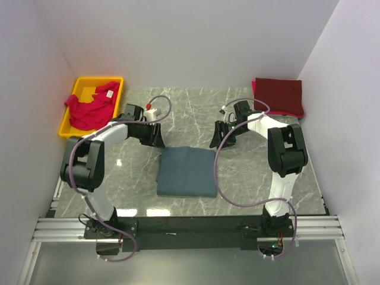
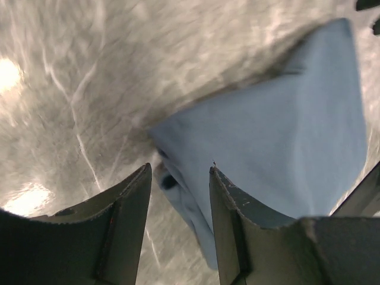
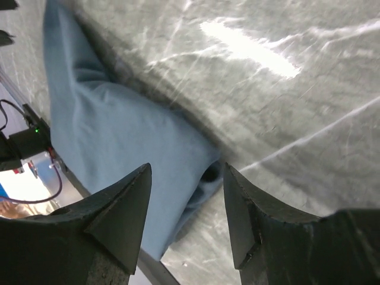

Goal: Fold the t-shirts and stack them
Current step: Fold the tshirt

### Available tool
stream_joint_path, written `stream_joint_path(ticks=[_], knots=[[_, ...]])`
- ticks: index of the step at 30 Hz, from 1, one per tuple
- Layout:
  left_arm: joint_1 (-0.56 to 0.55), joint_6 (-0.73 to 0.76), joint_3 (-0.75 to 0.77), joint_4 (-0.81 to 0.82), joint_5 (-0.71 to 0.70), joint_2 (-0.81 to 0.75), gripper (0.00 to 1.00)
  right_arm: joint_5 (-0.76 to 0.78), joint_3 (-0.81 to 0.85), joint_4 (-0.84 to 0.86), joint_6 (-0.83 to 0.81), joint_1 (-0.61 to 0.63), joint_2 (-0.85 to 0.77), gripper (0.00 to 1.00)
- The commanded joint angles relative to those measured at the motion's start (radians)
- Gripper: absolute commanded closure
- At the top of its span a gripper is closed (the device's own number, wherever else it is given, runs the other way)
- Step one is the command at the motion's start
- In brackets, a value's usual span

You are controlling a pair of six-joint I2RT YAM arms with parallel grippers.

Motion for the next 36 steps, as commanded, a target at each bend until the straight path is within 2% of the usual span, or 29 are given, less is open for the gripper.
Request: stream_joint_path(ticks=[1, 9, 19, 20, 22, 23, 24, 27, 29, 36], knots=[[0.004, -0.096, 0.006, 0.043, -0.018, 0.043, 0.51, 0.003, 0.019, 0.043, 0.017, -0.003, 0.037, 0.42], [0.006, -0.124, 0.000, 0.098, 0.004, 0.093, 0.53, -0.012, 0.000, 0.054, 0.027, -0.001, 0.064, 0.50], [0.006, -0.145, -0.002, 0.102, 0.070, 0.158, 0.54, -0.029, 0.010, 0.061, 0.036, -0.003, 0.101, 0.52], [0.006, -0.148, -0.002, 0.107, 0.074, 0.158, 0.56, -0.032, 0.000, 0.068, 0.037, -0.003, 0.097, 0.55], [0.006, -0.151, -0.010, 0.119, 0.080, 0.147, 0.69, -0.038, -0.004, 0.072, 0.039, -0.001, 0.092, 0.64], [0.009, -0.153, -0.013, 0.136, 0.085, 0.123, 0.73, -0.040, -0.005, 0.071, 0.036, -0.001, 0.081, 0.74], [0.012, -0.158, -0.023, 0.144, 0.087, 0.106, 0.82, -0.040, -0.007, 0.071, 0.034, -0.001, 0.074, 0.78], [0.036, -0.155, -0.046, 0.152, 0.093, 0.041, 0.97, -0.037, -0.025, 0.081, 0.034, -0.004, 0.026, 0.94], [0.061, -0.147, -0.057, 0.142, 0.091, -0.008, 0.99, -0.031, -0.043, 0.092, 0.039, -0.004, -0.015, 1.00], [0.133, -0.089, -0.118, 0.082, 0.038, -0.124, 0.99, 0.035, -0.122, 0.146, 0.044, -0.021, -0.156, 1.00]])
